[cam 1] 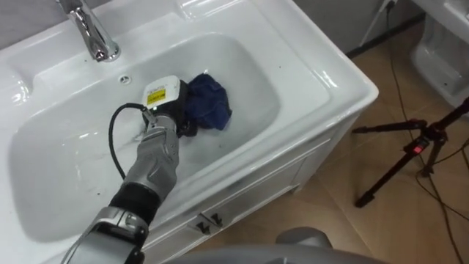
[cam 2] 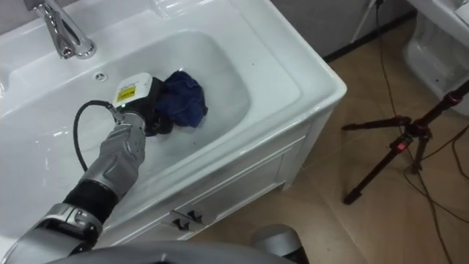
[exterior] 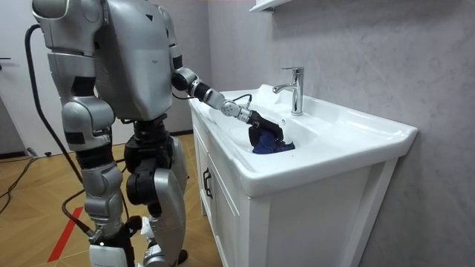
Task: Wipe basin
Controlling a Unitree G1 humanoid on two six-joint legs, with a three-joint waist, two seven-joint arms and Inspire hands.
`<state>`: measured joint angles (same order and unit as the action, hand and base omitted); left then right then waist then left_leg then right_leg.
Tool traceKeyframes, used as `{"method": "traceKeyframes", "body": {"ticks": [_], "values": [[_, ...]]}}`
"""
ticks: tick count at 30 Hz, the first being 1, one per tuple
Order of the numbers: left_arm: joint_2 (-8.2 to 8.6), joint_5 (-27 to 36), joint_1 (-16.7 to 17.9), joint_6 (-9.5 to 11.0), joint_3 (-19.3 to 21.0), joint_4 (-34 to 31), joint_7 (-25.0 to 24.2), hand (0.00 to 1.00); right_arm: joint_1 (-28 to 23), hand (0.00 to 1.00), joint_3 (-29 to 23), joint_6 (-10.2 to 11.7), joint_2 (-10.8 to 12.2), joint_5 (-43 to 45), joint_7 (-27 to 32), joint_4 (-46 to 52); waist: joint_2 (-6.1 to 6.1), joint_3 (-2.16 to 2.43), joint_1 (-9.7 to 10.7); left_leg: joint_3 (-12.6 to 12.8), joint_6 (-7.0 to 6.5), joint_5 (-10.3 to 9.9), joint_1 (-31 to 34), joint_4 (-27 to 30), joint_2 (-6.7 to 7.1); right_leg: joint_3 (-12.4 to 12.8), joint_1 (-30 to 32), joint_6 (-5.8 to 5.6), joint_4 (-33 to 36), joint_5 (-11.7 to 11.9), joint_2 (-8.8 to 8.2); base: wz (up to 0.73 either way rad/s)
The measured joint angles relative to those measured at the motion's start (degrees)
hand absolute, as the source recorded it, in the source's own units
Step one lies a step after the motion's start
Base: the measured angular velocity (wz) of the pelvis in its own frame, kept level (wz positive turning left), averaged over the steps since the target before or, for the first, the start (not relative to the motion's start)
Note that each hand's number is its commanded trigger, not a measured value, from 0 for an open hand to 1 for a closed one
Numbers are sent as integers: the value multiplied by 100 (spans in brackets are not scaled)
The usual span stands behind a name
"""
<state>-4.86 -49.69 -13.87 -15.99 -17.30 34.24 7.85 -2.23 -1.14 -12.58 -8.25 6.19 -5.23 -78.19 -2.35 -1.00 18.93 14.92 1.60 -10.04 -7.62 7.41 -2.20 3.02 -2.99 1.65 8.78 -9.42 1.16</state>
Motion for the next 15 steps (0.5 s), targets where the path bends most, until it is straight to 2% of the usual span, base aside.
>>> {"method": "traceKeyframes", "body": {"ticks": [8,10,15], "values": [[-27,-1,-11,-228,-128,-300,-234,100,10,0,1,-13,0,41,4,-2,-17,-1,45,-2,0,0,24,0,0,-4,11,1,-12,0,-2,0],[-28,0,-11,-301,-136,-369,-274,100,15,0,0,-23,-1,39,-1,-32,-11,-4,119,-2,0,0,24,0,0,-3,8,2,-14,-1,-2,0],[-31,-7,-12,-408,-138,-471,-418,100,-5,0,-2,-140,0,38,0,-110,9,-12,184,-1,0,0,21,0,-2,-2,5,2,-13,-1,-2,0]]}}
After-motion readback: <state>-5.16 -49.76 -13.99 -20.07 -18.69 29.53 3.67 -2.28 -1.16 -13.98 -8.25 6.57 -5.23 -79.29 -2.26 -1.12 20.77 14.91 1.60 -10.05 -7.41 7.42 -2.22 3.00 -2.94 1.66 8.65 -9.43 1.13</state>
